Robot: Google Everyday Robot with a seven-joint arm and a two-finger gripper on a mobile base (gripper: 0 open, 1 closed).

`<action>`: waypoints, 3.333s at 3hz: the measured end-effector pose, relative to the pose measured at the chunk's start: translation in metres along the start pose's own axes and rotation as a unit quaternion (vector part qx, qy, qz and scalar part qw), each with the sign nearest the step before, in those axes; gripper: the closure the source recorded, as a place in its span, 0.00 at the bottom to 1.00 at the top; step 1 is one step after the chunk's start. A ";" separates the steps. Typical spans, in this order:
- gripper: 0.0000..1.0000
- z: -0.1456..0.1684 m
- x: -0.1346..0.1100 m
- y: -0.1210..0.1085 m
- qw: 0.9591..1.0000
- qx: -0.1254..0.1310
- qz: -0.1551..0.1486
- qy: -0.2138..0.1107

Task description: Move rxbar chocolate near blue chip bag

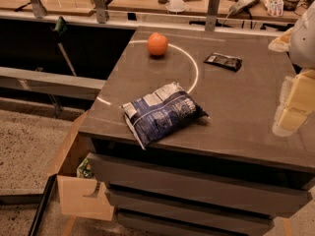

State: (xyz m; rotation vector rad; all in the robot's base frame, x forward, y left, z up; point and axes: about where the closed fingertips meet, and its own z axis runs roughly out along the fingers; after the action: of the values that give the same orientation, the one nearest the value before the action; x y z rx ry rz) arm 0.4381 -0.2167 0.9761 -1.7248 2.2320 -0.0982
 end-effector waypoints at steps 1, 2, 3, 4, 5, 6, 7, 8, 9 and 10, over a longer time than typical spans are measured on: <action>0.00 0.000 0.000 0.000 1.000 0.000 0.000 0.000; 0.00 -0.002 0.007 -0.010 0.999 0.015 0.023 -0.023; 0.00 0.000 0.037 -0.046 0.992 0.066 0.099 -0.052; 0.00 0.001 0.067 -0.098 0.976 0.128 0.154 -0.086; 0.00 0.014 0.083 -0.143 0.965 0.142 0.182 -0.124; 0.00 0.066 0.087 -0.194 0.963 0.115 0.179 -0.165; 0.00 0.073 0.085 -0.199 0.963 0.112 0.180 -0.169; 0.00 0.080 0.075 -0.202 0.957 0.109 0.191 -0.190; 0.00 0.106 0.054 -0.222 0.949 0.088 0.194 -0.231; 0.00 0.127 0.043 -0.239 0.945 0.076 0.195 -0.253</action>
Offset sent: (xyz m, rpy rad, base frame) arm 0.0088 -0.0061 0.0023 0.0744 -0.0352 -0.0243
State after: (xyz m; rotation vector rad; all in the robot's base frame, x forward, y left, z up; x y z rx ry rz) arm 0.6885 -0.3044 0.9053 -1.0486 2.0539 0.2318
